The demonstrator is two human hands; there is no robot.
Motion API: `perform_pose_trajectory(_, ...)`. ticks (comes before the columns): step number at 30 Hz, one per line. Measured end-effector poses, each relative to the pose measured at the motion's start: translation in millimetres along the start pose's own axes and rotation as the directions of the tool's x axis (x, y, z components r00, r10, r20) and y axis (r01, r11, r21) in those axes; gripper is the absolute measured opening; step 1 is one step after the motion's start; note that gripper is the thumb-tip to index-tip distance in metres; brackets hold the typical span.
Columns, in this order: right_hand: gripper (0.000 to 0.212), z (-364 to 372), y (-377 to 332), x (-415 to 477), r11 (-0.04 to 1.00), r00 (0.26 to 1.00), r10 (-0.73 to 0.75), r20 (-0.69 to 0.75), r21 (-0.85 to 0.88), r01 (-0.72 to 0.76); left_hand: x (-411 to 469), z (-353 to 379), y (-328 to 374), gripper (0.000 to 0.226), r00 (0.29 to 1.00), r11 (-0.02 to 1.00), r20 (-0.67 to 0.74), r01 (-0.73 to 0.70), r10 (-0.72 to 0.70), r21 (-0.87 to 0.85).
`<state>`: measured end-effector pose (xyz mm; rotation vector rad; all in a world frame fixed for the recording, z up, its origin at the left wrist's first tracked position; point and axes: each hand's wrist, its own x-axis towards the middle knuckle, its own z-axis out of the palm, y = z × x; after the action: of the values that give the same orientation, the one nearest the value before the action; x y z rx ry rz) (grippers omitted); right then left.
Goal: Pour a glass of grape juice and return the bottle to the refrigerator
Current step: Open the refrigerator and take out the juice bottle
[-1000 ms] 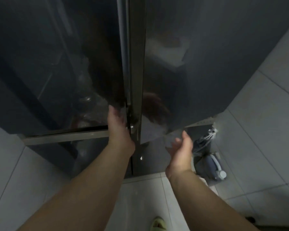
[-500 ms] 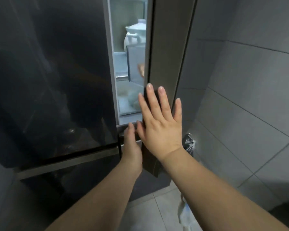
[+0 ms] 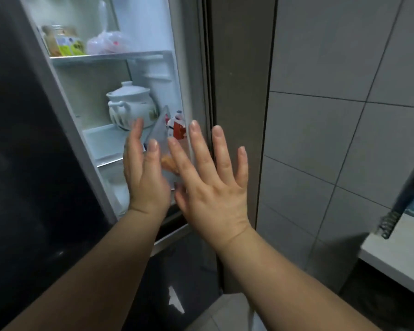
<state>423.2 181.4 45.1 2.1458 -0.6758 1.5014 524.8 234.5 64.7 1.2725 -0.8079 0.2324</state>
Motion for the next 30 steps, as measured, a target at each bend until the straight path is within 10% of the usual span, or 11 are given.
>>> perform_pose_trajectory(5,0.066,11,70,-5,0.994,1.0,-0.007,0.014,-0.105,0.008,2,26,0,0.061,0.897,0.612,0.328,-0.442,0.297,0.655)
perform_pose_trajectory(13,0.072,9,152,-7,0.997,0.997,-0.07,-0.012,-0.025,0.07,-8,89,6,0.061,0.801,0.515,0.42,-0.597,0.427,0.615)
perform_pose_trajectory(30,0.075,61,296,13,0.937,0.957,-0.241,0.158,0.293,0.188,-13,211,5,0.072,0.801,0.239,0.585,-0.598,0.131,0.765)
